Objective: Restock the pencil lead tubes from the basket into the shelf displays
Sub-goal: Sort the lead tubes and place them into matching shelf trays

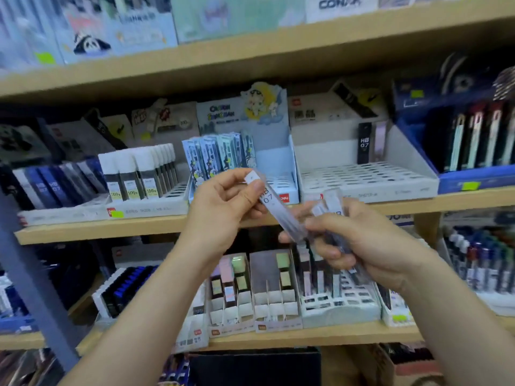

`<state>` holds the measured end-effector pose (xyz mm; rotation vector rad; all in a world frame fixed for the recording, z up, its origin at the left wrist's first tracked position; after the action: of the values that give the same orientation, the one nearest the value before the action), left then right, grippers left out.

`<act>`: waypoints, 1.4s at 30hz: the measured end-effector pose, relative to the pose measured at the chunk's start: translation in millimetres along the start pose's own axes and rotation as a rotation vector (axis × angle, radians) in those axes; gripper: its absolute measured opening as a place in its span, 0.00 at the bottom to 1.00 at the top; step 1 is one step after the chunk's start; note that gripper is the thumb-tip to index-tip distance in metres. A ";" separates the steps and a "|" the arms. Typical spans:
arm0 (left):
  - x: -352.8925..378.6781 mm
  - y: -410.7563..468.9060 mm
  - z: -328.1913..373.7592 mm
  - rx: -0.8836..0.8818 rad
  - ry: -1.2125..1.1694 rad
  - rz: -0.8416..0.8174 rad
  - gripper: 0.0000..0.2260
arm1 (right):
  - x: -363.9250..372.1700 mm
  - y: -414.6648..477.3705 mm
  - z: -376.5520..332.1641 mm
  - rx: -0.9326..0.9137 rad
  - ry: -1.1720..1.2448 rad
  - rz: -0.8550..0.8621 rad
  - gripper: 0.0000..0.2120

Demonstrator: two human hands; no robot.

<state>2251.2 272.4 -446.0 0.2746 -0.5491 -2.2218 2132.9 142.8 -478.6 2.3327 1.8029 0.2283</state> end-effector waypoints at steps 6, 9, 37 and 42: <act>22.2 51.3 39.8 0.037 0.046 0.041 0.03 | -39.7 -3.6 -58.9 -0.189 -0.038 0.371 0.09; 36.1 79.9 46.6 0.075 0.190 0.031 0.04 | -58.3 7.0 -71.3 -0.149 0.262 0.406 0.12; 75.8 157.9 29.7 0.168 0.942 0.034 0.09 | -82.3 50.9 -67.2 -0.071 0.362 0.448 0.10; 81.0 158.3 28.6 0.262 1.132 0.015 0.09 | -84.0 53.6 -61.3 -0.021 0.404 0.419 0.11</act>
<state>2294.1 127.9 -347.3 1.5107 -0.1844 -1.6043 2147.9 51.4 -407.1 2.7785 1.4091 0.8242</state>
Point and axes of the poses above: each hand's wrist, its own y-axis towards the middle knuckle, its own x-axis out of the palm, z = x × y, the point moved 4 cm from there along y, towards the middle knuckle, and after that the axes turned 3 degrees about -x, right-handed, at the moved point
